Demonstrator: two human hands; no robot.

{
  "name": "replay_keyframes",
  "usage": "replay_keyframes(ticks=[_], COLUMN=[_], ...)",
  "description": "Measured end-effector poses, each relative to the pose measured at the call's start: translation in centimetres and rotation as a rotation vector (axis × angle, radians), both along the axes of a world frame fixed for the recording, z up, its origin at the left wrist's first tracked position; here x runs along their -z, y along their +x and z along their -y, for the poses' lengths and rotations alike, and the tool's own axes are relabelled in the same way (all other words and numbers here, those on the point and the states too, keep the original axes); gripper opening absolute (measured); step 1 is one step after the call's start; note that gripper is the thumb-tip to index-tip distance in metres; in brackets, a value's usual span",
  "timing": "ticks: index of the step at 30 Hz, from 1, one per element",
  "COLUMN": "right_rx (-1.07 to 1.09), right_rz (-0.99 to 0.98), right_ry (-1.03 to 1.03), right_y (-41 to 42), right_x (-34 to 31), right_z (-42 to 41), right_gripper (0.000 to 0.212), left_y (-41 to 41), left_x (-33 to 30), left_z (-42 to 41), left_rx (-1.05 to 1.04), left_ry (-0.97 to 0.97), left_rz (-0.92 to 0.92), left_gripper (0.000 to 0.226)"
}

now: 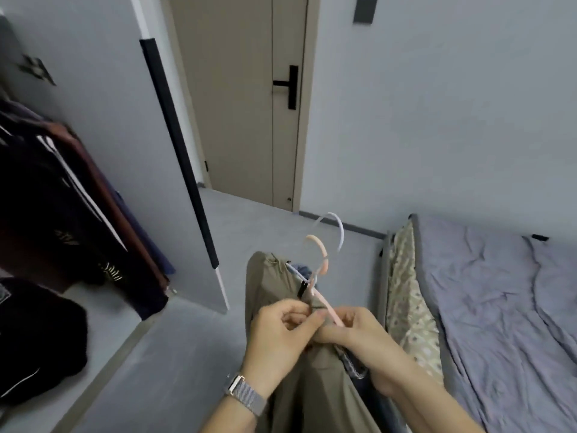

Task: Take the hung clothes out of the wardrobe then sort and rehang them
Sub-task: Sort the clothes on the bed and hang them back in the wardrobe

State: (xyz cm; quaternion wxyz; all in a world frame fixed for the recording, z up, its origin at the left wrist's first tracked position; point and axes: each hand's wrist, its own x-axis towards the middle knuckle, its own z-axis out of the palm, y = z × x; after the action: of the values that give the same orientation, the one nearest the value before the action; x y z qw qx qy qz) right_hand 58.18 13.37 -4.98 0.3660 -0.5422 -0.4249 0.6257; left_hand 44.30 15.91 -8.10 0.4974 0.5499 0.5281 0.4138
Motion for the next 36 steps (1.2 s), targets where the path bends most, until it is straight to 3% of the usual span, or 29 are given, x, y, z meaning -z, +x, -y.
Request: replay_keyframes(ticks=[4, 8, 11, 14, 17, 19, 21, 23, 25, 30, 32, 36], right_rx=[0.137, -0.019, -0.147, -0.272, -0.430, -0.553, -0.674, -0.799, -0.880, -1.027, -1.052, -1.020], right_rz=[-0.173, -0.233, -0.176, -0.154, -0.125, -0.089, -0.022, 0.038, 0.053, 0.073, 0.093, 0.133], right_ry=[-0.135, -0.245, -0.161, -0.094, -0.094, -0.081, -0.065, -0.013, 0.030, 0.018, 0.019, 0.026], right_y=[-3.1, -5.9, -7.4, -8.6, -9.8, -10.9, -12.2, -13.7, -15.2, -20.3, -23.1, -29.7], right_x=[-0.3, -0.6, -1.3, -1.5, -1.8, -2.3, -3.1, -3.6, -3.9, -3.6, -3.4, -3.4], right_z=[-5.1, -9.5, -12.5, -15.8, -19.0, -21.1, -22.9, -24.4, -25.5, -27.5, -28.4, -30.1], right_gripper=[0.012, 0.018, 0.020, 0.033, 0.028, 0.017, 0.008, 0.021, 0.030, 0.036, 0.041, 0.042], left_y=[-4.5, -7.5, -9.1, -10.8, -14.2, -17.2, -19.6, -20.9, -22.2, -27.6, -30.1, -35.9], left_x=[0.2, 0.3, 0.0, -0.6, -0.5, -0.8, -1.6, -2.6, -3.0, -3.0, -2.2, -1.2], left_z=[-3.3, -4.6, -6.0, -8.2, -11.5, -13.4, -15.0, -16.2, -17.2, -18.1, -18.1, -18.1], left_rx=[-0.061, -0.104, -0.054, 0.002, -0.360, -0.524, -0.447, -0.293, -0.207, -0.219, -0.307, -0.547], left_ry=[0.100, 0.250, 0.325, 0.273, 0.262, 0.301, 0.327, 0.345, 0.311, 0.128, 0.111, 0.163], left_rz=[-0.082, -0.156, -0.219, -0.154, -0.116, -0.346, -0.608, -0.808, -0.876, -0.844, -0.722, -0.673], left_gripper=[0.021, 0.014, 0.011, 0.016, 0.019, 0.039, 0.054, 0.053, 0.053, 0.040, 0.030, 0.014])
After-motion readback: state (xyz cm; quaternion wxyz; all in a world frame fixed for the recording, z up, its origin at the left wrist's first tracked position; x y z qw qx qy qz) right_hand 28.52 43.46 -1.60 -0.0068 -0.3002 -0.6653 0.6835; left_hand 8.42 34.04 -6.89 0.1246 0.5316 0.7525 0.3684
